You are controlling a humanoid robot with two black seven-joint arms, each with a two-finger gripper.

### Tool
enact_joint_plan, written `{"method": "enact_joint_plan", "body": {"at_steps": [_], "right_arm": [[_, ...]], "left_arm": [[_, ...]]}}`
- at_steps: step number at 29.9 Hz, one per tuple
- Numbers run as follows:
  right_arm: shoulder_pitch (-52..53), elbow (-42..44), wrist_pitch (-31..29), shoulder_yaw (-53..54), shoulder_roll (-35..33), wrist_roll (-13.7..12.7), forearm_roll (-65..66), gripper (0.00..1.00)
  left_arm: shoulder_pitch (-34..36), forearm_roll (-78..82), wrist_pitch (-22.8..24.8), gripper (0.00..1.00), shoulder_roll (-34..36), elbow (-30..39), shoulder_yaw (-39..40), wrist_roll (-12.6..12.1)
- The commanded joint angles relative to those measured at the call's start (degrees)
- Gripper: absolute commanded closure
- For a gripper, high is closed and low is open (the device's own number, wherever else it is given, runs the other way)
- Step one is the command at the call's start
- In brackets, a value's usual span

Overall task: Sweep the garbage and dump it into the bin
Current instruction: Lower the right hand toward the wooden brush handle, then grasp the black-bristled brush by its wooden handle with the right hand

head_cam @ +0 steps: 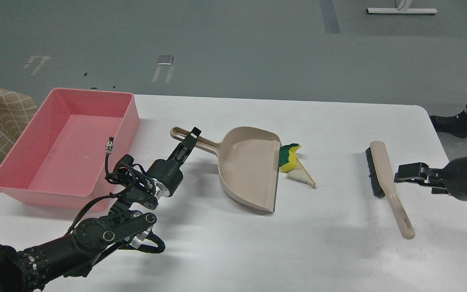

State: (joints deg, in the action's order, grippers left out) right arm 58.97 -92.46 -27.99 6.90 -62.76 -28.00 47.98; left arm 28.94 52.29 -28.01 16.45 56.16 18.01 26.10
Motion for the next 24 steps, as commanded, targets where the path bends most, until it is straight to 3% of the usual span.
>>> {"method": "enact_joint_plan", "body": {"at_steps": [1,14,24], "right_arm": [[0.00,-0.27,-0.01,-2.32,0.53,0.00,1.23,0.09],[-1.58,-0.09,-0.01,-3.91,2.11,0.00,4.40,0.14],[-1.84,0.08,-0.01,-4.00,4.84,0.00,4.58,0.24]], "left_arm": [[0.15,0.00,0.01,1.00,-0.02,0.01,0.00,0.00],[0.15,0.00,0.01,1.00,-0.19,0.01,0.01,0.09],[0.15,0.00,0.01,1.00,-0.11,0.09,0.00,0.09]]}}
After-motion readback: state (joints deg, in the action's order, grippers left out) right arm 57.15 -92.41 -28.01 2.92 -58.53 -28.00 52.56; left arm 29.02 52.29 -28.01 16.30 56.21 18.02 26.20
